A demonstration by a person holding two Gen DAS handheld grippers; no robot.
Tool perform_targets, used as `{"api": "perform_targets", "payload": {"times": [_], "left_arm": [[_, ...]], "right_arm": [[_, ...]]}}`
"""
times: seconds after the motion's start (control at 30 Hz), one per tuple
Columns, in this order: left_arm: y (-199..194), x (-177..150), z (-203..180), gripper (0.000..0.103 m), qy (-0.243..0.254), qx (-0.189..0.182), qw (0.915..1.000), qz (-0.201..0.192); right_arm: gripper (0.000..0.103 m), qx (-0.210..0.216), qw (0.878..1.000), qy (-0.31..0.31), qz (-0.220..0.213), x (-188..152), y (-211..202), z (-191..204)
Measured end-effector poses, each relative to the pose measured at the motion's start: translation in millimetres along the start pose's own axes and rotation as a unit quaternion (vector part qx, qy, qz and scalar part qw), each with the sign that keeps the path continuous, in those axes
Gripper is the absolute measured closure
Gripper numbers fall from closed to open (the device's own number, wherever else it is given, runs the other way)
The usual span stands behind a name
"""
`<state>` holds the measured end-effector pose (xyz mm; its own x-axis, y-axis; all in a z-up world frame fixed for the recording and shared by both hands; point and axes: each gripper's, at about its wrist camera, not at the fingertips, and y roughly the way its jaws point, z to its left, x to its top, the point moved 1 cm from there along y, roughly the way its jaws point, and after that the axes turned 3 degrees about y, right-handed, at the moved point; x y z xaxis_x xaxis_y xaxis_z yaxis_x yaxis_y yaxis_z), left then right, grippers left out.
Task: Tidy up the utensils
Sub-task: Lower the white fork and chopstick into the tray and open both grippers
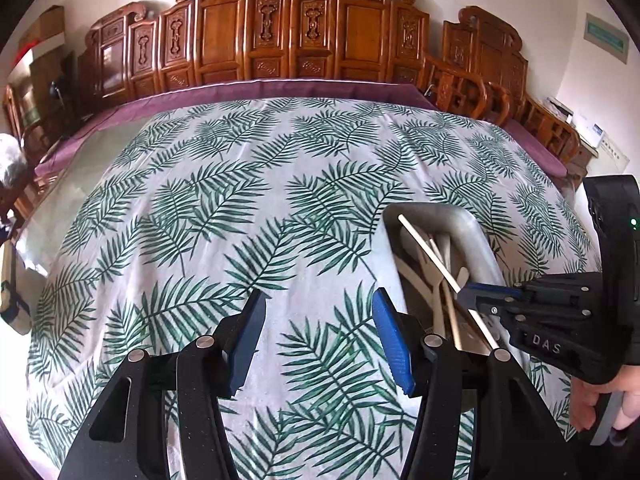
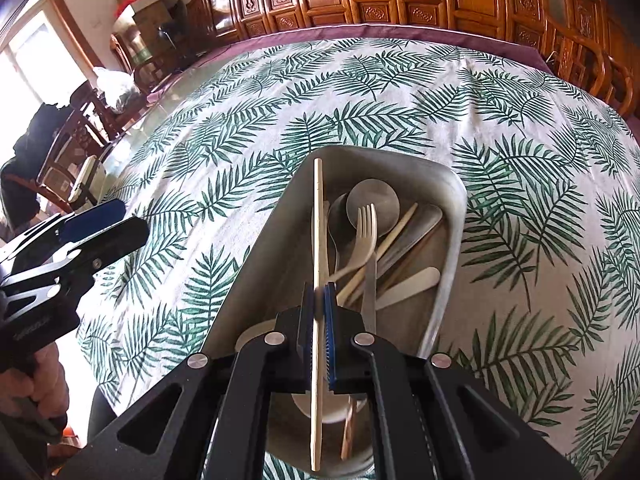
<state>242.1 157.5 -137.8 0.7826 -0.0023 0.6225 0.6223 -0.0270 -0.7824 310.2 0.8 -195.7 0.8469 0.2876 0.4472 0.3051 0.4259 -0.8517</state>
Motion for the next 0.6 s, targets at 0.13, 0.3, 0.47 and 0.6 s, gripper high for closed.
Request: {"api": "perform_targets", "payload": {"times": [0.13, 0.3, 0.47, 0.6], "left_arm": [[1, -1, 4, 0.050, -0.004, 0.001, 1.0000, 0.001], [2, -2, 5, 0.049, -0.004, 0.002, 1.0000, 0.001], [3, -4, 5, 0.049, -0.003, 0.002, 1.0000, 0.004], [2, -3, 2, 0.049, 0.000, 0.003, 1.0000, 0.003]], "right_arm": [[0.097, -0.016, 1.000, -0.006, 0.002, 4, 8, 2], [0.097, -0.026, 1.000, -0.004, 0.008, 6, 16, 3], [0.096, -0.007, 1.000, -0.003, 0.010, 6, 17, 7], [0.096, 0.004, 1.000, -0.007, 0.001, 5, 11, 11]]}}
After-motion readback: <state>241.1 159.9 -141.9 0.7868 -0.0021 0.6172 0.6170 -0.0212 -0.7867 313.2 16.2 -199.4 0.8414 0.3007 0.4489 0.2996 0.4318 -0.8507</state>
